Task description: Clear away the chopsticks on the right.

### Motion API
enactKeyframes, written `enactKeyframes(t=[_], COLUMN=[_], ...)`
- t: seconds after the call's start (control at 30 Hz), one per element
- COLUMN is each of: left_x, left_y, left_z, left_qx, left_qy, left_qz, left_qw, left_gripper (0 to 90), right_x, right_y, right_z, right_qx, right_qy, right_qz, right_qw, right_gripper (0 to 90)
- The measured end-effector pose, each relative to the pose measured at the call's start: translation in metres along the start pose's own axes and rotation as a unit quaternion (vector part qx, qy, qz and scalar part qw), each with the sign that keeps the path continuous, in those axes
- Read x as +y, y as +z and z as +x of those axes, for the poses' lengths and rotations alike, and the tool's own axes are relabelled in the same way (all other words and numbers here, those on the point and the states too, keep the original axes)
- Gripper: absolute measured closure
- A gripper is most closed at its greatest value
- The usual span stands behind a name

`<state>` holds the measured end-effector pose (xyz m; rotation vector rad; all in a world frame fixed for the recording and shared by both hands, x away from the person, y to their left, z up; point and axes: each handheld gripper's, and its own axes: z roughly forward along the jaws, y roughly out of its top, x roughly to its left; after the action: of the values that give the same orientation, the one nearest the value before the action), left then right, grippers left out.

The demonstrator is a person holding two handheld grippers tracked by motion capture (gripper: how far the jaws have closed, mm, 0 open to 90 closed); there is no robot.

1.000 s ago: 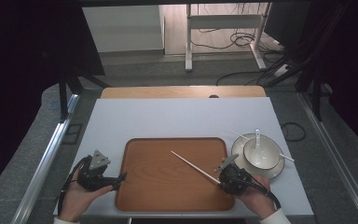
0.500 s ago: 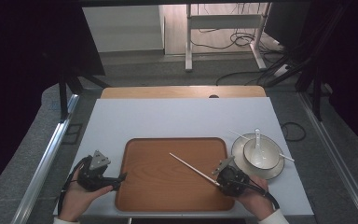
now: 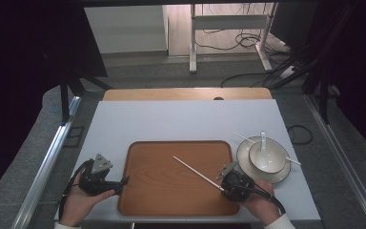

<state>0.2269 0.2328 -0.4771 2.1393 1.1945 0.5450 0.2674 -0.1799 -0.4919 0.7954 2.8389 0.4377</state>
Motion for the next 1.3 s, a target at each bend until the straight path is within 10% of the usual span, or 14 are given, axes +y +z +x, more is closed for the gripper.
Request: enactKeyframes(t=[0.3,0.5,0.97,1.3], left_x=[0.0,0.0,-0.001,-0.003], left_y=[-0.001,-0.001,-0.001,-0.001], left_z=[0.001,0.001,0.001,0.003], left_qx=[0.003,0.003,0.006,0.007], left_qy=[-0.002,-0.002,-0.003,-0.005], left_qz=[-0.001,-0.003,-0.002,0.0], left_qw=[1.0,1.0,1.0,1.0], left_gripper=[12.9,12.8,12.9,12.9], right_x=[0.007,0.017,0.087,0.107], right_y=[-0.027,-0.028,0.001,0.039], right_z=[0.008,0.008,-0.001,-0.006], right_qx=[-0.032,-0.005,0.073,0.067], right_qy=[-0.014,-0.005,0.005,0.006], right_qz=[-0.088,-0.129,-0.133,-0.088], right_qw=[0.9955,0.9916,0.9885,0.9938], right_gripper=[46.6,42.6,85.2,89.6])
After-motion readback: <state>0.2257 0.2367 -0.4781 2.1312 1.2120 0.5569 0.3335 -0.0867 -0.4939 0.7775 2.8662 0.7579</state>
